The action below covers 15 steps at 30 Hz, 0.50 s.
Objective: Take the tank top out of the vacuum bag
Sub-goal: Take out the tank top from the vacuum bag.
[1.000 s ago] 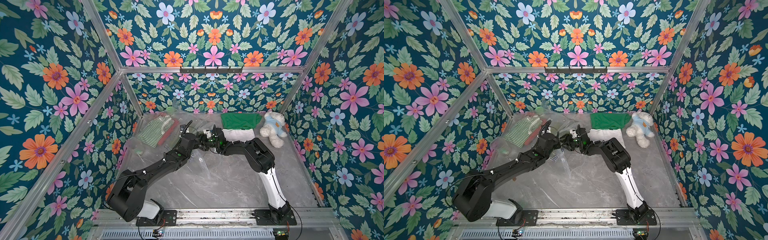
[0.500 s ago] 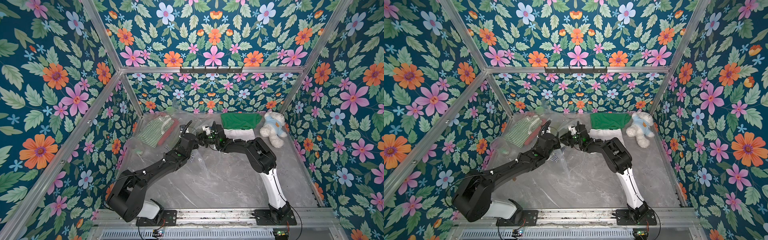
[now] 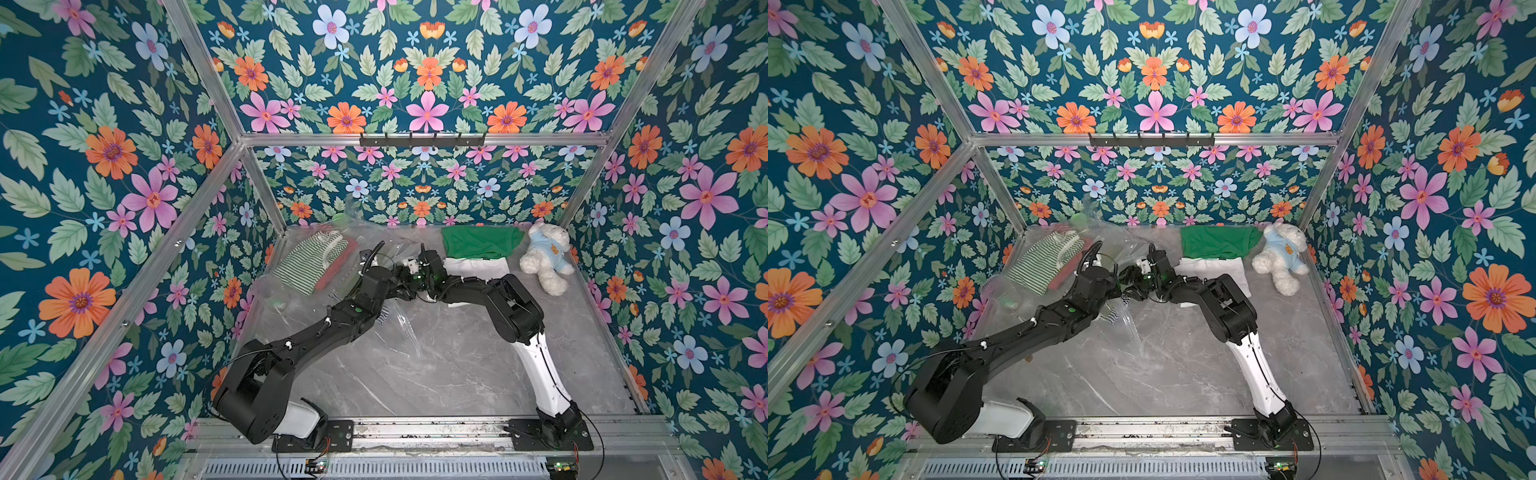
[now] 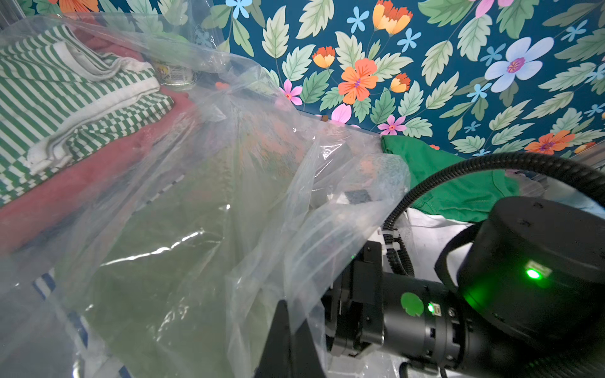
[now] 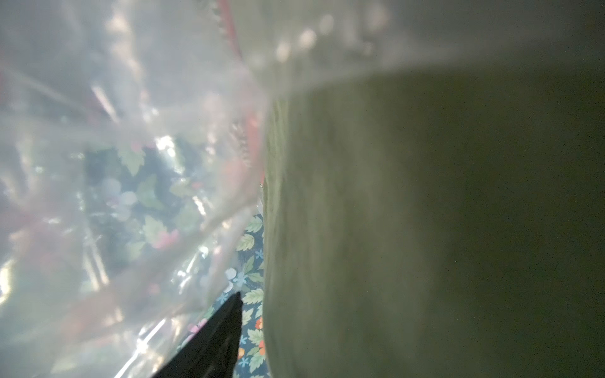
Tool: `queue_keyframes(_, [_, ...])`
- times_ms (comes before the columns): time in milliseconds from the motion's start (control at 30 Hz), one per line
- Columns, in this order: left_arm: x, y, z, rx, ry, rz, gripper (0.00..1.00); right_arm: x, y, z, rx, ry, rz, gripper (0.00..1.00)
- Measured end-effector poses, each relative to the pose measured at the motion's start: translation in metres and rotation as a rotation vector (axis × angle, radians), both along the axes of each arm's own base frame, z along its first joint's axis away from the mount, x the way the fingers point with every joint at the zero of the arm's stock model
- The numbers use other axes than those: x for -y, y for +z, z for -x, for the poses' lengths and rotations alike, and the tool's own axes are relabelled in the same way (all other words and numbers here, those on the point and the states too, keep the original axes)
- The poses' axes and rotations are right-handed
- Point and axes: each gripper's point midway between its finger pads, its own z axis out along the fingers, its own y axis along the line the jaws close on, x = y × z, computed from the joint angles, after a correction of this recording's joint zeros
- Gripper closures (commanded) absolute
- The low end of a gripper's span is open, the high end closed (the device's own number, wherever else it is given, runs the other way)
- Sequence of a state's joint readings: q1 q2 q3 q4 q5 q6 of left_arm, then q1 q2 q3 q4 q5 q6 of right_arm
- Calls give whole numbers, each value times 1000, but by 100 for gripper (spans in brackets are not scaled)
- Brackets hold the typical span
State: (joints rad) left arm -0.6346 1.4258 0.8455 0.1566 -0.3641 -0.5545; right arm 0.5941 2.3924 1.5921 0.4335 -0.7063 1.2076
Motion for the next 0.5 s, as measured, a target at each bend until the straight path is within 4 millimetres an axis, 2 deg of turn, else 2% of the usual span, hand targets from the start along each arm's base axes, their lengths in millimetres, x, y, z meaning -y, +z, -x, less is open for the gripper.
queue_keyframes(167, [0, 0, 0, 0, 0, 0, 100, -4, 4, -1, 0, 18, -30, 63])
queue_keyframes(300, [-1, 3, 0, 7, 2, 3, 100, -5, 17, 1, 17, 28, -63, 88])
queue_keyframes(500, [-1, 4, 1, 8, 4, 3, 100, 3, 42, 12, 54, 36, -79, 91])
